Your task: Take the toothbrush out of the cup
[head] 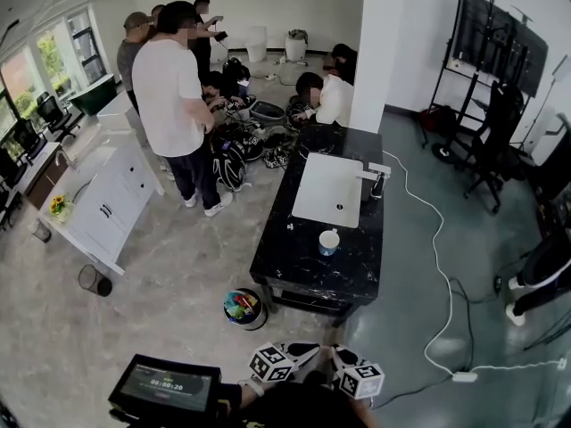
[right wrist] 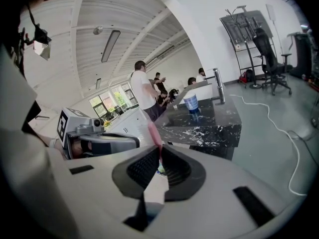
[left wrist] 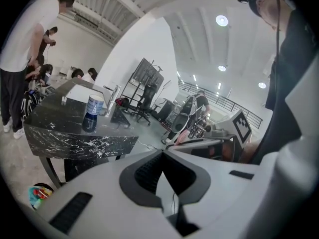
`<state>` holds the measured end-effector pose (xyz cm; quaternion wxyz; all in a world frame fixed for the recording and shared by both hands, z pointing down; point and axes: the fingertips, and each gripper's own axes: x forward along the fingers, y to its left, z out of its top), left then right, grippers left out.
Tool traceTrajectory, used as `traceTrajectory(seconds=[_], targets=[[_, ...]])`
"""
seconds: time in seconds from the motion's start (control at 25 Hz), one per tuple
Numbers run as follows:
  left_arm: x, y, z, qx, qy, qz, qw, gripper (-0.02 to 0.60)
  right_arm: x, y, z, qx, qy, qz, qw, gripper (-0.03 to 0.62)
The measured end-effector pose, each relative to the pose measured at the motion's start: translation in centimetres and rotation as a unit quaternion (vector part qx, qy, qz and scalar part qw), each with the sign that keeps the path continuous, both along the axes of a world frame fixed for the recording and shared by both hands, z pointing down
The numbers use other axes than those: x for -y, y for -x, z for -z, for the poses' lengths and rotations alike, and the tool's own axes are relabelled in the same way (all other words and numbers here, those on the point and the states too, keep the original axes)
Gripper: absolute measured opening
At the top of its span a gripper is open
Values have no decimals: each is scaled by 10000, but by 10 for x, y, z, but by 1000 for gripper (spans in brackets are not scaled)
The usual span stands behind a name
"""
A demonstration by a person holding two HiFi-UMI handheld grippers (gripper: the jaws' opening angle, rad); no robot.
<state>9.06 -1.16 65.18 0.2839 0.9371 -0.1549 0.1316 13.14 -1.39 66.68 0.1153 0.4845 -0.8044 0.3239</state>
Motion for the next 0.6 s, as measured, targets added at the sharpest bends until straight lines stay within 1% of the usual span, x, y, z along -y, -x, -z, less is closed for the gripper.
traceTrajectory(seconds=[0.16, 0.36, 0.6], targets=[[-2, -5, -3, -10, 15, -9, 10000, 5, -2, -6, -3, 6, 50, -52, 10000, 8], [3, 2, -2, -14, 27, -7, 10000, 5, 4, -2, -3, 9, 24, -98, 9999, 8], [7, 2, -2, -39, 21, 8, 10000, 5, 10, -2, -1, -14, -1, -64, 10000, 8]])
